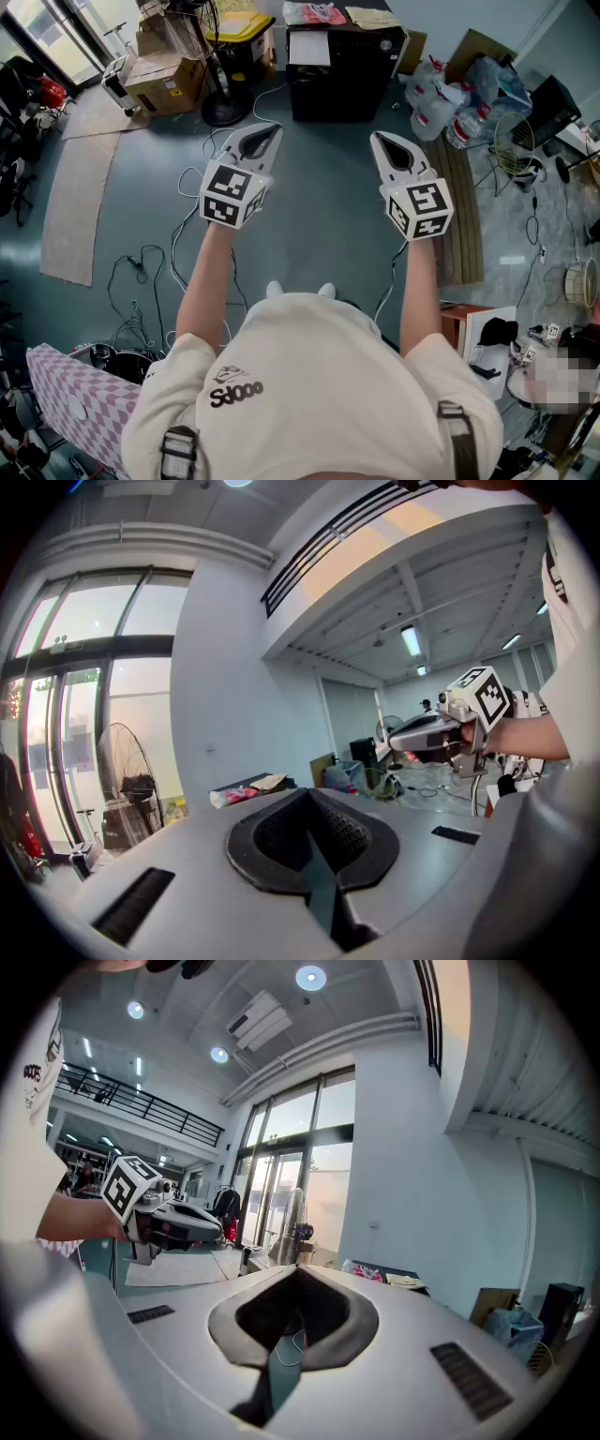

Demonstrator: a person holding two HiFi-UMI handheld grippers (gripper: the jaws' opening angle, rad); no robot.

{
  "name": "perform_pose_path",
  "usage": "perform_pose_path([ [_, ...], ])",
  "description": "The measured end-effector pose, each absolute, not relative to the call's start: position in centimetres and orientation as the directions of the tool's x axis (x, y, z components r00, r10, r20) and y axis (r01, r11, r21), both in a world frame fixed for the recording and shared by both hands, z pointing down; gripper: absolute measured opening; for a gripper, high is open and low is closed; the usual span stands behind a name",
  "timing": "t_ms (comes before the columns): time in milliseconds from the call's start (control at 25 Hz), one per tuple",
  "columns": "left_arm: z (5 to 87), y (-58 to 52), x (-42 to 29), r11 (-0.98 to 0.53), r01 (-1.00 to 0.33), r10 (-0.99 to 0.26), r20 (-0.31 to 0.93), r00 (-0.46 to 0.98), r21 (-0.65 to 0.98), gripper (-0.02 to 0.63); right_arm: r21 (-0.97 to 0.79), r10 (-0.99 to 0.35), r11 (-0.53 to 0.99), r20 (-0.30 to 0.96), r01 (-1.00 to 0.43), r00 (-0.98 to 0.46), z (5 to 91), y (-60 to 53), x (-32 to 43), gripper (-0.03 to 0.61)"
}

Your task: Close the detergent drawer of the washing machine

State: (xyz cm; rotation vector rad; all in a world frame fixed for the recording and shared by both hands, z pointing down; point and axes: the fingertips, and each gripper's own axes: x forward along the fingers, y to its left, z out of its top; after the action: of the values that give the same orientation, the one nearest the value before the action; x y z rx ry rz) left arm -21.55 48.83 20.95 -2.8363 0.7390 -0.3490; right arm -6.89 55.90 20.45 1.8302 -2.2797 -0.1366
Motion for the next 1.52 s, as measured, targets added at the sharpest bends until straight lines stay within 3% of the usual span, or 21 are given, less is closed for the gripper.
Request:
perform_pose_path([
  [560,22.5,48.6,-17.6,-0.778,-0.597,-0.627,0.185,0.756,-0.197,0.009,0.135,-0.95,0.311,0.069,-0.941,-0.304,21.6,57.4,-1.8,-0.001],
  [960,23.5,47.0,-14.7,-0.846,-0.504,-0.531,0.194,0.825,-0.172,0.012,0.115,-0.942,0.335,0.054,-0.935,-0.331,21.8,54.1,1.0,0.0],
  [1280,25.3,36.2,-16.3,-0.784,-0.598,-0.62,0.16,0.768,-0.169,0.012,0.133,-0.936,0.35,0.084,-0.927,-0.341,23.3,45.1,0.3,0.0],
  [1520,24.5,25.5,-15.0,-0.806,-0.552,-0.586,0.157,0.795,-0.213,0.012,0.132,-0.932,0.36,0.107,-0.924,-0.347,22.5,34.1,0.6,0.0],
])
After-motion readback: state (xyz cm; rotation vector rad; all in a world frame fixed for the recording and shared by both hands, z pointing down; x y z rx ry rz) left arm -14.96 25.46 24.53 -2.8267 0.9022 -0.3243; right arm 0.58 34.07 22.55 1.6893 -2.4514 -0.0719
